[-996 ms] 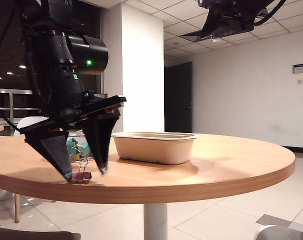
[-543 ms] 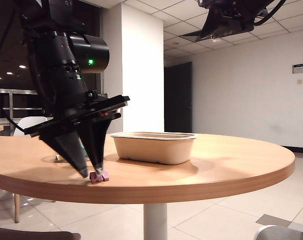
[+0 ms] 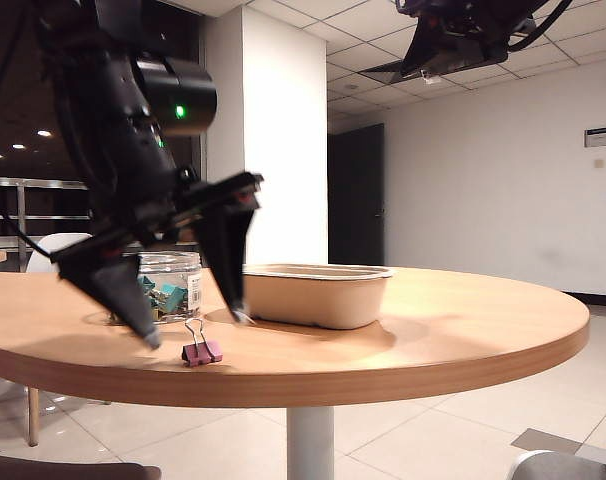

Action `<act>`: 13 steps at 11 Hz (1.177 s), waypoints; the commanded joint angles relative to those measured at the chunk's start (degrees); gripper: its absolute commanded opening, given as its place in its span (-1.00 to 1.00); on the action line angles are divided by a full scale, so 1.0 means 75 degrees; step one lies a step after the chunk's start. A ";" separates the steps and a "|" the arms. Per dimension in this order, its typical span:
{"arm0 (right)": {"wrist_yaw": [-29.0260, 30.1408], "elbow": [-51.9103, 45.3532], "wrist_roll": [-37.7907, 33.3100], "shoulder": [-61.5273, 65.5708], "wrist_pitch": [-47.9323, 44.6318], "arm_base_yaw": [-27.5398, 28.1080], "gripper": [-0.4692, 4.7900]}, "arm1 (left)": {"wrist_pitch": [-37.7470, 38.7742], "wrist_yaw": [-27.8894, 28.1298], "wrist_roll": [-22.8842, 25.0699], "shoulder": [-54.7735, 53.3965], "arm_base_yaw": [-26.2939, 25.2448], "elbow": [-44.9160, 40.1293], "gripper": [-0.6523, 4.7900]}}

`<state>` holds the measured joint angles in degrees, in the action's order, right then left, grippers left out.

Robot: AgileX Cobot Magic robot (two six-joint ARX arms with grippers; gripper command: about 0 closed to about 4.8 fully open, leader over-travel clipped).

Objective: Pick up the box filled with clips, pour some clips from it into the rectangular paper box, and then put the clip box back on the table.

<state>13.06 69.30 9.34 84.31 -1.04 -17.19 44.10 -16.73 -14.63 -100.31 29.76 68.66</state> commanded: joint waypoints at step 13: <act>0.0108 0.0041 -0.0052 -0.0204 -0.0128 -0.0009 -0.14 | -0.1192 0.0309 -0.0627 -0.0580 0.0437 0.0067 -0.29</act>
<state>13.63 69.32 9.26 83.11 -1.13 -17.19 35.53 -14.79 -18.33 -104.55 33.19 69.23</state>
